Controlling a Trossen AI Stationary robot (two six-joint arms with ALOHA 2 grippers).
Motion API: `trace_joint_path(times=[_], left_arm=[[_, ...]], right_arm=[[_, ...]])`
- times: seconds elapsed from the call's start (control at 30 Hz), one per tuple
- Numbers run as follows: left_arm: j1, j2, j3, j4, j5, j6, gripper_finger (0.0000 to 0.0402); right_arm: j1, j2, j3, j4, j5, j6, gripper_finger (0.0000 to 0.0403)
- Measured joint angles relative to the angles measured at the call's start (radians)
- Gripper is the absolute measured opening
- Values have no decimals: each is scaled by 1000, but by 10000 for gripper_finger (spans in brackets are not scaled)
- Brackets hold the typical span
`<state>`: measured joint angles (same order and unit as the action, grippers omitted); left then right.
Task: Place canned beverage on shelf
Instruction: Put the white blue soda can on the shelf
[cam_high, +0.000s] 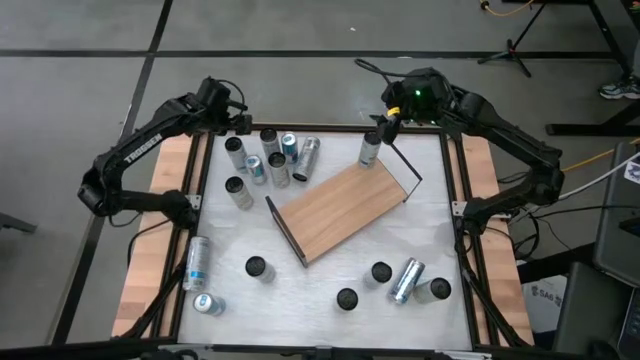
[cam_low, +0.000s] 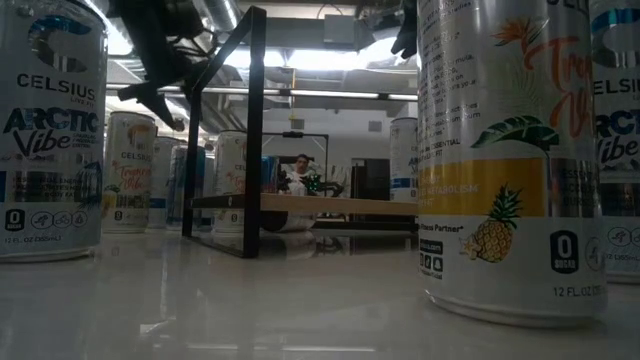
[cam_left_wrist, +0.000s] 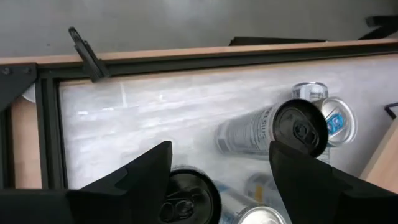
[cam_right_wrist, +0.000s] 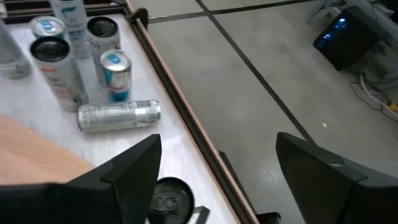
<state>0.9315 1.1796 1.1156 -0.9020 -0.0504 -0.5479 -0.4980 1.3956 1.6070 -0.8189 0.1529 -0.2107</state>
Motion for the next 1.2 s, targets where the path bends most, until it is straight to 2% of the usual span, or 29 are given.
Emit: trace_joint_path(times=[0.63, 0.73, 0.8, 1.2], left_arm=[[0, -1, 0, -1, -43, 107, 261], [-2, -1, 0, -11, 44, 180, 265], [-3, -1, 0, -11, 81, 153, 269], [-2, -1, 0, -10, 9, 139, 268]], right_arm=[[0, 0, -45, 2, -23, -6, 308], [0, 0, -45, 2, -23, -6, 308], [0, 0, -45, 2, -23, -6, 308], [0, 1, -45, 2, -23, -6, 308]])
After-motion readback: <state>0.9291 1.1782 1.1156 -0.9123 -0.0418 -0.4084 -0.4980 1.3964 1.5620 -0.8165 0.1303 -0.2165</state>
